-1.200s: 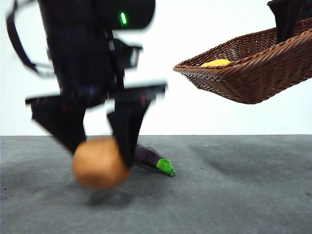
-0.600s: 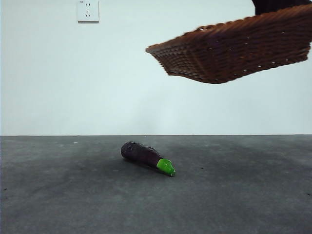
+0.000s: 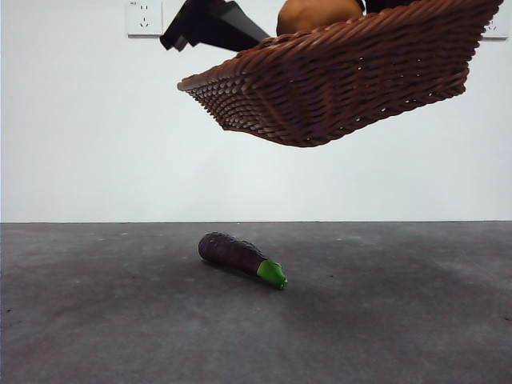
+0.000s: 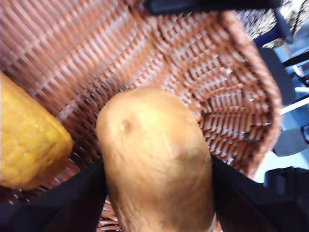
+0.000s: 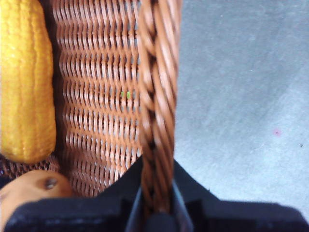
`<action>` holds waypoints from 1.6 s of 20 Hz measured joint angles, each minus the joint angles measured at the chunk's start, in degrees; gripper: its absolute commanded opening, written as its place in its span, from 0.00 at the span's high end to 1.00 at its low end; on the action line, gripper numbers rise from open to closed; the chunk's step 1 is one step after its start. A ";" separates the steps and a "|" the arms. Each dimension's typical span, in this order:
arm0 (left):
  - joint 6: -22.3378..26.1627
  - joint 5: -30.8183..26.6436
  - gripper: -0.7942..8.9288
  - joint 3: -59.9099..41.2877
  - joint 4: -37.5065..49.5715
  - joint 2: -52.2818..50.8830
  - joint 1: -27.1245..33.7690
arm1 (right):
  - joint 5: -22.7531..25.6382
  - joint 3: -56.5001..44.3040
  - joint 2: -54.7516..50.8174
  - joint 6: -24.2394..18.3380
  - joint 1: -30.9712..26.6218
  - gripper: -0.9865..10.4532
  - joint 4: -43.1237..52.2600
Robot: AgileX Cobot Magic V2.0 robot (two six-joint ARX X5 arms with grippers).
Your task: Help me put the vegetables on the table into the basket
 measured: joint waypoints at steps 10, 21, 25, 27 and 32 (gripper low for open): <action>2.54 0.63 0.39 3.26 -5.18 -1.42 -1.07 | 5.29 0.00 0.00 0.57 -0.87 0.92 0.00; 12.35 -15.41 0.40 12.83 -25.38 -1.44 9.66 | 1.11 0.00 0.00 -3.89 -19.87 0.92 -0.04; 8.94 -8.81 0.40 12.83 -22.12 6.45 17.77 | -0.26 0.00 0.00 -5.49 -22.47 0.92 -0.04; 5.53 -3.48 0.40 12.83 -17.14 12.94 20.57 | -0.35 0.00 0.00 -6.01 -22.82 0.92 -0.04; -7.98 -2.91 0.40 12.83 -10.84 25.11 21.81 | -0.46 0.00 0.00 -6.43 -22.84 0.92 -0.04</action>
